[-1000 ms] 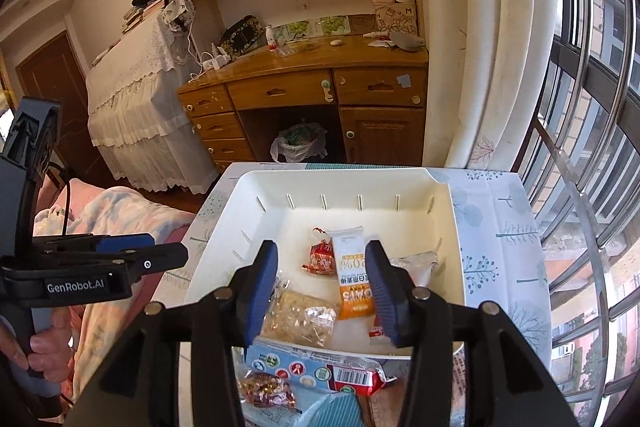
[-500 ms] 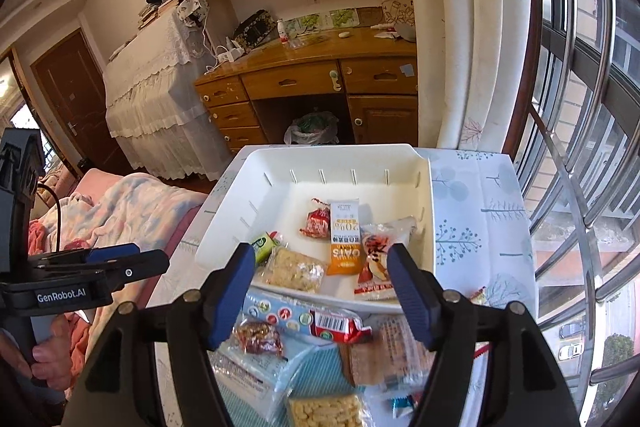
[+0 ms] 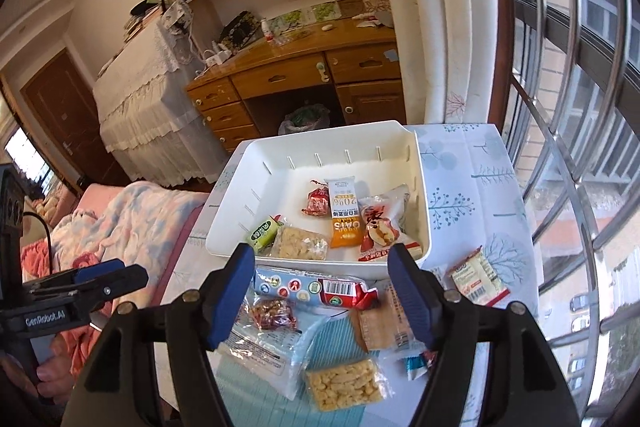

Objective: Organize snacks
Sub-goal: 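Withdraw both tools from the tray back toward the remaining snacks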

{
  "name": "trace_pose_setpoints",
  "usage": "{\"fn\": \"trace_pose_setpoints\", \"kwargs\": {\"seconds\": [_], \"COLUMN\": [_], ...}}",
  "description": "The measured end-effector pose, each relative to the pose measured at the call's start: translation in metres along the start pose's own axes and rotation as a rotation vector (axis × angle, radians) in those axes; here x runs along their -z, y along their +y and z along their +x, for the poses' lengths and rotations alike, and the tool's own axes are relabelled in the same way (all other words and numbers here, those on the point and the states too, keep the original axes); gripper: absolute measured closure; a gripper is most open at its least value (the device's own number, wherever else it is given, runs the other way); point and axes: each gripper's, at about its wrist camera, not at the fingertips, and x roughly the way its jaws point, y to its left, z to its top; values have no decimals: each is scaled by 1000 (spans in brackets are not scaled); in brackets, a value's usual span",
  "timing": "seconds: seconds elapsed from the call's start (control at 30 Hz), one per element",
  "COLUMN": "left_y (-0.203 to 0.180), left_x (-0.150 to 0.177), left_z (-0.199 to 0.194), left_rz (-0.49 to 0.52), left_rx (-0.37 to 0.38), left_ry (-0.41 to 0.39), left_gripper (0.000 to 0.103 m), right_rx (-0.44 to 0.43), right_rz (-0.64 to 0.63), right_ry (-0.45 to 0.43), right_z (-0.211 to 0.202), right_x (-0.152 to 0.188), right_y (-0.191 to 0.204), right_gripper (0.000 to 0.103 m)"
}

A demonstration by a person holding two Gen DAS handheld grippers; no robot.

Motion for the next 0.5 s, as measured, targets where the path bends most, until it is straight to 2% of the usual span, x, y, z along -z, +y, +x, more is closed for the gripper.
{"fn": "trace_pose_setpoints", "kwargs": {"seconds": [0.1,0.5], "left_y": [9,55], "left_x": [2,11], "left_z": [-8,-12], "left_rz": [44,188], "left_rx": [21,101], "left_ry": [0,54], "left_gripper": [26,26], "right_rx": [19,121], "right_rz": [54,221], "right_ry": [-7,-47], "right_z": [-2,-8], "right_x": [6,50], "right_y": [10,49], "right_gripper": [28,28]}}
